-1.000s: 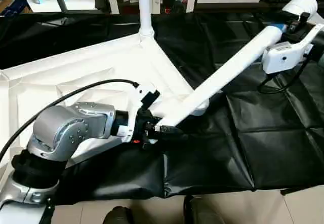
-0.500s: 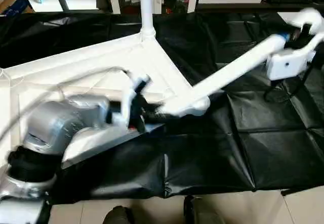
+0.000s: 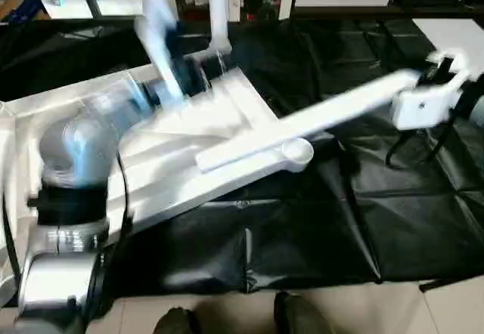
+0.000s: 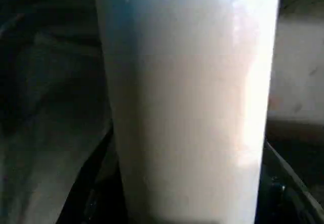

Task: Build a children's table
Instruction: Insert table leg to table base

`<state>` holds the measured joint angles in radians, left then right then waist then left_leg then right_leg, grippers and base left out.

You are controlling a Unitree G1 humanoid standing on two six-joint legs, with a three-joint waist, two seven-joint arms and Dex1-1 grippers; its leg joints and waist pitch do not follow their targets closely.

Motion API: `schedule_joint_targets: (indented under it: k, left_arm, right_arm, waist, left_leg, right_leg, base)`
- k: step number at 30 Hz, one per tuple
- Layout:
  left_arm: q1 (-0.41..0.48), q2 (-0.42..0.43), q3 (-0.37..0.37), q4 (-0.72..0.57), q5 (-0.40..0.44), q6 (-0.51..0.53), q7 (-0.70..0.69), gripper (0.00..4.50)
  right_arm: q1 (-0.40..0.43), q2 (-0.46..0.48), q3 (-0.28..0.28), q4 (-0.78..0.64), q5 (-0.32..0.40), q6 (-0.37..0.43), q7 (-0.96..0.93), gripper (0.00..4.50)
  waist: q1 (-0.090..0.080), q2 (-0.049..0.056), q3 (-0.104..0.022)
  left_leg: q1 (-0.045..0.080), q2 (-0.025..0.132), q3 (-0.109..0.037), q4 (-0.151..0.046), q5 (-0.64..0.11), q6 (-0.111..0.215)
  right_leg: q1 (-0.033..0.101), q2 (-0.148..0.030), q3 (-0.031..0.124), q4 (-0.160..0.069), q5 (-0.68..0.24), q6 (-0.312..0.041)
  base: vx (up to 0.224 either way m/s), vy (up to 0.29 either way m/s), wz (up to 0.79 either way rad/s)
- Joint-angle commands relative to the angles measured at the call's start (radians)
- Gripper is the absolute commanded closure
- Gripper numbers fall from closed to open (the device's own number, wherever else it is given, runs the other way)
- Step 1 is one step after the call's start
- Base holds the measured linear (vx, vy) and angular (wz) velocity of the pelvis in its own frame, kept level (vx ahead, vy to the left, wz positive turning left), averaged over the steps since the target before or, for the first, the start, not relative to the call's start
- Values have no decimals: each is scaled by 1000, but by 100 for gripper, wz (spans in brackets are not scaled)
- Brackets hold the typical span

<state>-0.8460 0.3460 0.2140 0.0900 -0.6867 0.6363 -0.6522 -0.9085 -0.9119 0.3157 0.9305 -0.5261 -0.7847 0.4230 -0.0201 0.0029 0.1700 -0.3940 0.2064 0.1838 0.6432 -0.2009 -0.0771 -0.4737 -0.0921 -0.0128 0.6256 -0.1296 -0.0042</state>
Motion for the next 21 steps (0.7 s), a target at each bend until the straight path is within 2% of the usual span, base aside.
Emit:
schedule_joint_targets:
  k: [1, 2, 3, 4, 6, 7, 8, 9, 10, 11, 12, 13, 14, 15, 16, 17, 18, 19, 20, 21]
  left_arm:
    - [-8, 1, 46, 45, -25, -28, 29, 157]
    - [-9, -5, 57, 50, -26, -32, 33, 157]
    - [-9, -5, 57, 50, -26, -32, 33, 157]
    - [-6, -13, 65, 51, -22, -36, 32, 157]
    - [5, -17, 59, 51, -8, -46, 29, 157]
    - [9, -16, 53, 50, -2, -49, 28, 157]
    - [20, -12, 39, 46, 13, -55, 24, 157]
    - [51, 3, -6, 32, 56, -71, 8, 157]
    - [89, 24, -62, 13, 111, -98, -14, 157]
    - [125, 43, -114, -3, 154, -125, -41, 157]
    - [160, 55, -161, -25, 184, -144, -65, 157]
    - [183, 60, -188, -41, 200, -155, -77, 157]
    - [183, 60, -188, -41, 200, -155, -77, 157]
    - [234, 57, -249, -87, 238, -169, -79, 157]
    - [264, 61, -300, -118, 274, -194, -83, 157]
    - [283, 64, -335, -139, 299, -212, -86, 157]
    - [309, 67, -380, -166, 322, -231, -96, 157]
    - [326, 69, -410, -184, 336, -242, -103, 157]
    - [337, 65, -424, -196, 339, -246, -104, 157]
    - [351, 55, -445, -209, 347, -252, -97, 157]
  right_arm:
    - [21, 4, -80, 44, 98, 82, 61, 257]
    - [30, 13, -111, 55, 141, 118, 82, 257]
    - [30, 13, -111, 55, 141, 118, 82, 257]
    - [39, 33, -165, 66, 218, 183, 117, 257]
    - [47, 63, -240, 61, 332, 278, 162, 257]
    - [48, 74, -264, 53, 369, 306, 174, 257]
    - [50, 96, -310, 36, 441, 362, 193, 258]
    - [50, 137, -395, -9, 570, 474, 203, 258]
    - [55, 176, -473, -71, 704, 587, 219, 259]
    - [64, 207, -533, -133, 817, 666, 237, 259]
    - [77, 235, -583, -201, 918, 758, 233, 259]
    - [90, 255, -615, -258, 995, 832, 225, 260]
    - [90, 255, -615, -258, 995, 832, 225, 260]
    - [138, 305, -688, -425, 1259, 1065, 220, 261]
    - [176, 317, -702, -511, 1407, 1181, 228, 261]
    - [201, 323, -707, -564, 1499, 1252, 233, 261]
    - [241, 316, -692, -624, 1601, 1316, 251, 261]
    - [268, 310, -681, -663, 1666, 1355, 264, 261]
    - [282, 308, -683, -684, 1706, 1400, 279, 261]
    - [301, 300, -683, -709, 1764, 1469, 311, 261]
  waist:
    - [6, -23, -106]
    - [8, -21, -108]
    - [9, -20, -109]
    - [11, -20, -108]
    - [11, -24, -106]
    - [12, -23, -107]
    - [13, -23, -106]
    - [13, -23, -104]
    - [14, -19, -102]
    - [12, -16, -97]
    - [17, -11, -103]
    - [20, -10, -97]
    - [26, -8, -101]
    - [31, -3, -94]
    - [37, -3, -89]
    - [41, 0, -94]
    - [43, -3, -90]
    - [52, 1, -89]
    - [55, 0, -86]
    - [54, -6, -84]
  left_leg:
    - [0, -25, 20, -54, -162, 171]
    - [2, -23, 20, -55, -160, 180]
    - [3, -20, 18, -57, -153, 188]
    - [4, -17, 18, -57, -146, 196]
    - [4, -15, 18, -59, -143, 213]
    - [3, -14, 17, -59, -137, 215]
    - [3, -14, 18, -59, -134, 220]
    - [2, -13, 15, -63, -132, 227]
    - [5, -9, 12, -67, -128, 233]
    - [5, -9, 11, -70, -132, 239]
    - [12, -4, 11, -69, -117, 229]
    - [12, -3, 11, -74, -104, 226]
    - [13, -1, 9, -74, -94, 219]
    - [17, -2, 12, -78, -95, 209]
    - [18, 0, 7, -85, -97, 204]
    - [20, 5, 6, -85, -97, 197]
    - [22, 5, 7, -88, -106, 189]
    - [24, 6, 8, -91, -113, 172]
    - [22, 4, 11, -92, -114, 149]
    - [25, 2, 13, -93, -125, 144]
  right_leg:
    - [88, 13, 3, -52, -163, -302]
    - [87, 12, 3, -52, -151, -314]
    - [87, 11, 2, -50, -134, -327]
    - [85, 10, 1, -49, -120, -340]
    - [87, 9, 2, -48, -108, -350]
    - [88, 8, 2, -47, -105, -353]
    - [88, 7, 1, -49, -111, -353]
    - [92, 4, 3, -50, -113, -347]
    - [92, 2, 3, -49, -111, -341]
    - [89, 3, 3, -53, -119, -337]
    - [83, 0, 3, -51, -117, -342]
    - [86, 2, 4, -54, -106, -342]
    - [86, -1, 3, -51, -99, -344]
    - [83, 2, 4, -57, -99, -342]
    - [88, 2, 6, -54, -84, -332]
    - [85, -2, 5, -52, -81, -329]
    - [81, 0, 4, -61, -99, -321]
    - [80, -3, 5, -65, -127, -311]
    - [73, -3, 5, -69, -158, -302]
    - [74, 0, 7, -74, -171, -298]
  base:
    - [0, 0, 0]
    - [0, 0, 0]
    - [0, 0, 0]
    - [0, 0, 0]
    - [0, 0, 0]
    - [0, 0, 0]
    - [0, 0, 0]
    - [0, 0, 0]
    - [0, 0, 0]
    - [0, 0, 0]
    - [0, 0, 0]
    - [0, 0, 0]
    - [0, 0, 0]
    - [0, 0, 0]
    - [0, 0, 0]
    - [0, 0, 0]
    - [0, 0, 0]
    - [0, 0, 0]
    - [0, 0, 0]
    - [0, 0, 0]
